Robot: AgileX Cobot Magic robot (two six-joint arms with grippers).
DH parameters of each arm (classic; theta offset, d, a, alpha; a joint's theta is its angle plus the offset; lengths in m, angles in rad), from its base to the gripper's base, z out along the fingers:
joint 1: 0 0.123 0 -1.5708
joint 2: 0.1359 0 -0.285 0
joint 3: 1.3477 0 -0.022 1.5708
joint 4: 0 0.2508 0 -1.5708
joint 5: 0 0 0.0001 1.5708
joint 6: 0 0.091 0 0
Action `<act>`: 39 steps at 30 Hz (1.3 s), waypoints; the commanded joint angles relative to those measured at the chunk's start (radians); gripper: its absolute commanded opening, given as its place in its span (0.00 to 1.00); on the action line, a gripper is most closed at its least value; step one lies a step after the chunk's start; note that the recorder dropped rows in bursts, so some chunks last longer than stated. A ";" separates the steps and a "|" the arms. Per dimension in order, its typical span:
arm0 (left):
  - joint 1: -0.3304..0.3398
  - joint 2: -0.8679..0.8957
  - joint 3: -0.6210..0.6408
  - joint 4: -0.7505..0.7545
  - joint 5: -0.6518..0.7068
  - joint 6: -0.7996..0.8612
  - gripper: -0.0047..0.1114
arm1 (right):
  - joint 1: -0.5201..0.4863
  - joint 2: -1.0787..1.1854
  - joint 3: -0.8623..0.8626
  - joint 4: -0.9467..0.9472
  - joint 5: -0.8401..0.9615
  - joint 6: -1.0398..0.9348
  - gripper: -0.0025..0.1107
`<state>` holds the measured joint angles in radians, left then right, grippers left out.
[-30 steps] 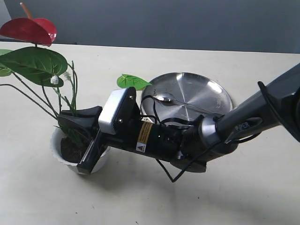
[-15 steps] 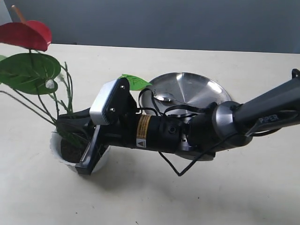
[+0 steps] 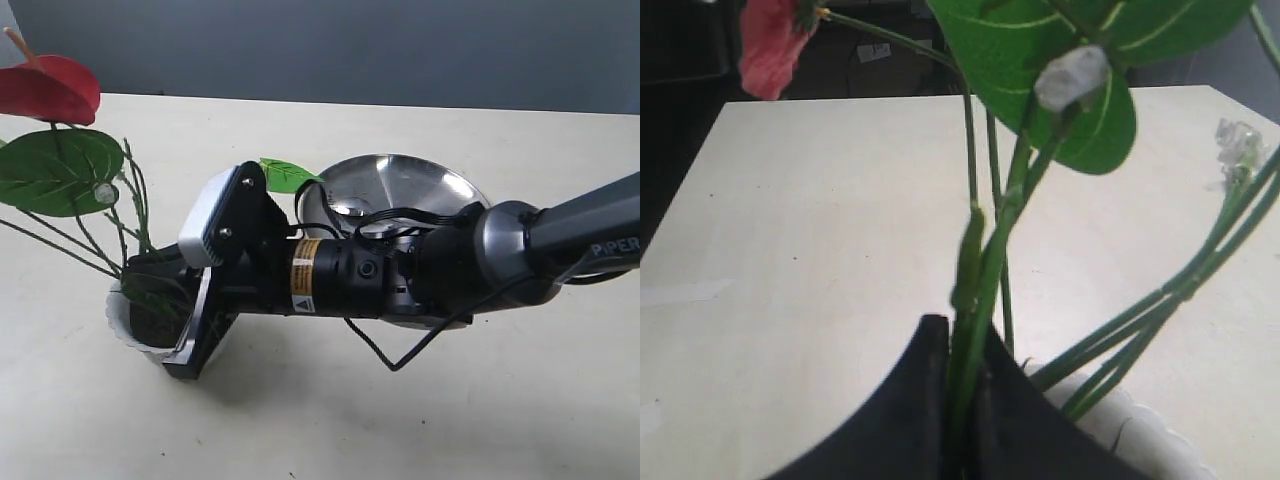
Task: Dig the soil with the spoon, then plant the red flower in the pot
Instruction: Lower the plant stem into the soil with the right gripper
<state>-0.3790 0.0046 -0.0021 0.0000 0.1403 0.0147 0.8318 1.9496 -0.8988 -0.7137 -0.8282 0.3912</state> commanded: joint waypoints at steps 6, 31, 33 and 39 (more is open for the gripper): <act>-0.004 -0.005 0.002 0.000 -0.013 -0.004 0.05 | 0.001 -0.049 0.008 -0.024 0.313 0.055 0.02; -0.004 -0.005 0.002 0.000 -0.013 -0.004 0.05 | 0.006 -0.092 0.008 -0.343 0.582 0.439 0.02; -0.004 -0.005 0.002 0.000 -0.013 -0.004 0.05 | 0.006 -0.092 0.008 -0.350 0.605 0.441 0.02; -0.004 -0.005 0.002 0.000 -0.013 -0.004 0.05 | 0.006 -0.092 0.008 -0.452 0.601 0.520 0.02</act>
<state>-0.3790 0.0046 -0.0021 0.0000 0.1403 0.0147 0.8409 1.8219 -0.9193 -1.0368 -0.3772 0.8547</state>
